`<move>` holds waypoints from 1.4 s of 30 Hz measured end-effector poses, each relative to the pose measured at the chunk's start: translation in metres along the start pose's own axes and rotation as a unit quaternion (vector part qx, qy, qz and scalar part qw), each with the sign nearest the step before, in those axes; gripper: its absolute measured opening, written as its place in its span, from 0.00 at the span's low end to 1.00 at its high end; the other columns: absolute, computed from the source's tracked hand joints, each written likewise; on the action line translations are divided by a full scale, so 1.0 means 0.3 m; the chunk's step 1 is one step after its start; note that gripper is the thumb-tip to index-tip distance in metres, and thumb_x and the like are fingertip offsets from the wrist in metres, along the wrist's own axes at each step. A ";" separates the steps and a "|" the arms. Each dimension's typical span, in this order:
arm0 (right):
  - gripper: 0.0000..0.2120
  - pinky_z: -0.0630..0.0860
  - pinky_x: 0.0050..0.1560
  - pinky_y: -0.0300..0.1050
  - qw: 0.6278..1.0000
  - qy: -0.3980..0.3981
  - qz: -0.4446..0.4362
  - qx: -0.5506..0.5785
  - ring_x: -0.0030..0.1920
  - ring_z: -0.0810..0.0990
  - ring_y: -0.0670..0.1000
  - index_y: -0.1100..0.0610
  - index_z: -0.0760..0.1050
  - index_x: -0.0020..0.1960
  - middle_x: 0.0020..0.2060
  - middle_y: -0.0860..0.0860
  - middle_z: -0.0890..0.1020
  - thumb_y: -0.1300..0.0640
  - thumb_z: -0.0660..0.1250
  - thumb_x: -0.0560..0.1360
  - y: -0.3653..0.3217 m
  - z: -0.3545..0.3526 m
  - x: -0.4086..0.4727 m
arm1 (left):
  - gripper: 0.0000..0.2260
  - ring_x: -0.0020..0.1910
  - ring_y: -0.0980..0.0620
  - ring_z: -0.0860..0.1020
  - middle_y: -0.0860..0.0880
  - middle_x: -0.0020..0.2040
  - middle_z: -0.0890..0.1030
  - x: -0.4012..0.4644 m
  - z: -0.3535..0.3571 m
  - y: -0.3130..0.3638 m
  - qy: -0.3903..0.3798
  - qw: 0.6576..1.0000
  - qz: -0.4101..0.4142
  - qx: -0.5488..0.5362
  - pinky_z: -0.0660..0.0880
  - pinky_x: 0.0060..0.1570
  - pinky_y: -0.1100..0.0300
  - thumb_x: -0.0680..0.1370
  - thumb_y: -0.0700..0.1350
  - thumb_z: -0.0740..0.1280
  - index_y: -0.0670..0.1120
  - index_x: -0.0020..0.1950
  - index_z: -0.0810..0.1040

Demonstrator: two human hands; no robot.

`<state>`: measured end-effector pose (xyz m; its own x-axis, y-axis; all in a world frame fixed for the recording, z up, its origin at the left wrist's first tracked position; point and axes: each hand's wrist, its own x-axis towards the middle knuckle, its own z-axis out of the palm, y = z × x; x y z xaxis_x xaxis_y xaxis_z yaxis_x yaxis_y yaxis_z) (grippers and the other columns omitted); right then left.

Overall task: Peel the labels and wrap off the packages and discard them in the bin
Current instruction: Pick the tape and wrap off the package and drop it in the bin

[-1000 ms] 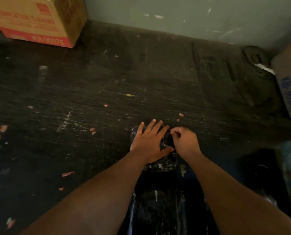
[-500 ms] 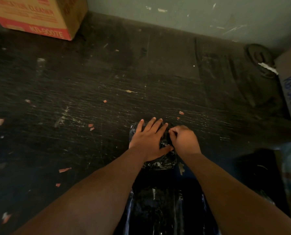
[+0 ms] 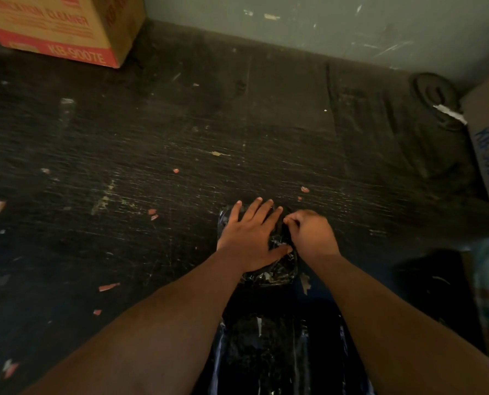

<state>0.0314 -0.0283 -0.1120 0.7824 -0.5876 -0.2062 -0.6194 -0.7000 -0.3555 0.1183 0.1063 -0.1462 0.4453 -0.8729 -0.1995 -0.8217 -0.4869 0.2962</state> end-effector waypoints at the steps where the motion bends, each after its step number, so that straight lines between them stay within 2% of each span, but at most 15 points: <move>1: 0.11 0.73 0.43 0.46 1.000 -0.001 -0.006 -0.022 0.44 0.80 0.52 0.54 0.81 0.47 0.43 0.51 0.81 0.52 0.61 0.81 -0.002 0.005 0.003 | 0.41 0.82 0.49 0.43 0.51 0.84 0.48 0.001 0.001 0.000 0.000 1.000 0.000 -0.001 0.38 0.78 0.39 0.78 0.74 0.52 0.54 0.84 0.48; 4: 0.12 0.71 0.40 0.45 0.999 0.000 0.002 -0.039 0.42 0.79 0.51 0.54 0.79 0.45 0.41 0.51 0.79 0.52 0.60 0.81 -0.010 0.005 0.006 | 0.41 0.82 0.50 0.43 0.51 0.84 0.48 0.004 0.002 0.001 -0.002 1.000 -0.001 -0.006 0.38 0.77 0.39 0.78 0.74 0.53 0.54 0.84 0.47; 9: 0.10 0.72 0.50 0.39 0.997 0.018 0.028 0.068 0.50 0.81 0.49 0.55 0.83 0.55 0.50 0.50 0.84 0.56 0.63 0.81 0.007 -0.006 -0.003 | 0.41 0.82 0.49 0.43 0.51 0.84 0.48 -0.001 0.001 0.001 0.002 1.000 0.003 -0.006 0.38 0.78 0.39 0.78 0.73 0.52 0.54 0.84 0.47; 12: 0.10 0.75 0.51 0.44 0.999 0.017 0.011 0.041 0.49 0.81 0.51 0.56 0.83 0.54 0.49 0.52 0.84 0.55 0.63 0.81 0.002 -0.006 -0.004 | 0.41 0.82 0.49 0.43 0.51 0.84 0.48 0.000 0.002 0.002 0.006 1.000 0.002 -0.005 0.38 0.77 0.39 0.78 0.73 0.53 0.54 0.84 0.48; 16: 0.12 0.75 0.44 0.47 1.000 0.003 0.016 -0.018 0.43 0.80 0.52 0.55 0.81 0.47 0.43 0.52 0.81 0.53 0.61 0.81 -0.017 0.000 0.004 | 0.41 0.82 0.50 0.44 0.51 0.84 0.49 0.003 0.006 0.006 0.009 1.000 -0.001 -0.006 0.38 0.77 0.40 0.77 0.74 0.53 0.54 0.84 0.49; 22: 0.10 0.73 0.51 0.40 0.996 0.024 0.019 0.079 0.51 0.80 0.50 0.57 0.82 0.55 0.51 0.52 0.84 0.58 0.63 0.81 0.015 -0.013 -0.020 | 0.41 0.82 0.49 0.44 0.51 0.84 0.49 0.000 0.002 0.004 0.007 1.000 -0.001 -0.004 0.39 0.78 0.40 0.77 0.74 0.52 0.54 0.84 0.48; 26: 0.10 0.76 0.54 0.44 0.998 0.024 0.007 0.065 0.51 0.81 0.51 0.55 0.82 0.56 0.51 0.52 0.84 0.56 0.63 0.81 0.011 -0.011 -0.028 | 0.41 0.82 0.49 0.43 0.51 0.84 0.48 0.001 0.000 0.002 0.001 1.000 0.003 -0.004 0.39 0.78 0.39 0.78 0.74 0.52 0.54 0.84 0.47; 30: 0.09 0.77 0.50 0.48 1.000 0.009 0.005 0.018 0.46 0.81 0.52 0.54 0.82 0.52 0.47 0.53 0.83 0.55 0.63 0.80 -0.011 -0.012 -0.017 | 0.41 0.82 0.49 0.44 0.51 0.84 0.48 -0.001 -0.002 0.001 0.003 1.000 0.002 -0.009 0.39 0.78 0.39 0.78 0.73 0.53 0.54 0.84 0.48; 33: 0.09 0.77 0.46 0.47 1.000 -0.009 0.013 -0.009 0.43 0.80 0.51 0.54 0.81 0.49 0.43 0.51 0.82 0.54 0.63 0.80 -0.024 -0.018 -0.008 | 0.41 0.82 0.49 0.43 0.51 0.84 0.48 -0.001 -0.001 0.003 0.005 1.000 0.001 -0.012 0.38 0.77 0.40 0.78 0.73 0.53 0.54 0.84 0.48; 36: 0.10 0.76 0.44 0.47 0.999 -0.029 0.027 -0.036 0.43 0.81 0.53 0.55 0.80 0.46 0.42 0.53 0.81 0.54 0.61 0.80 -0.040 -0.021 0.010 | 0.41 0.82 0.50 0.43 0.51 0.84 0.48 0.000 0.000 0.006 0.004 1.000 -0.002 -0.011 0.37 0.77 0.40 0.78 0.73 0.53 0.54 0.84 0.48; 39: 0.11 0.75 0.43 0.47 0.997 -0.037 0.032 -0.059 0.43 0.81 0.54 0.58 0.79 0.47 0.42 0.54 0.81 0.55 0.60 0.79 -0.050 -0.015 0.027 | 0.41 0.82 0.50 0.43 0.51 0.84 0.48 -0.001 -0.003 0.007 0.007 1.000 -0.003 -0.012 0.37 0.77 0.40 0.77 0.73 0.54 0.53 0.84 0.48; 42: 0.09 0.74 0.41 0.46 0.998 -0.045 0.036 -0.035 0.42 0.80 0.53 0.57 0.78 0.46 0.41 0.54 0.81 0.55 0.61 0.79 -0.036 -0.015 0.029 | 0.41 0.82 0.49 0.43 0.50 0.84 0.48 -0.001 -0.005 0.008 0.004 1.000 -0.002 -0.009 0.38 0.77 0.40 0.78 0.73 0.53 0.53 0.84 0.48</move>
<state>0.0445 -0.0277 -0.1058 0.7359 -0.6013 -0.3113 -0.6753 -0.6851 -0.2730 0.1166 0.1053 -0.1441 0.4518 -0.8708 -0.1938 -0.8131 -0.4913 0.3123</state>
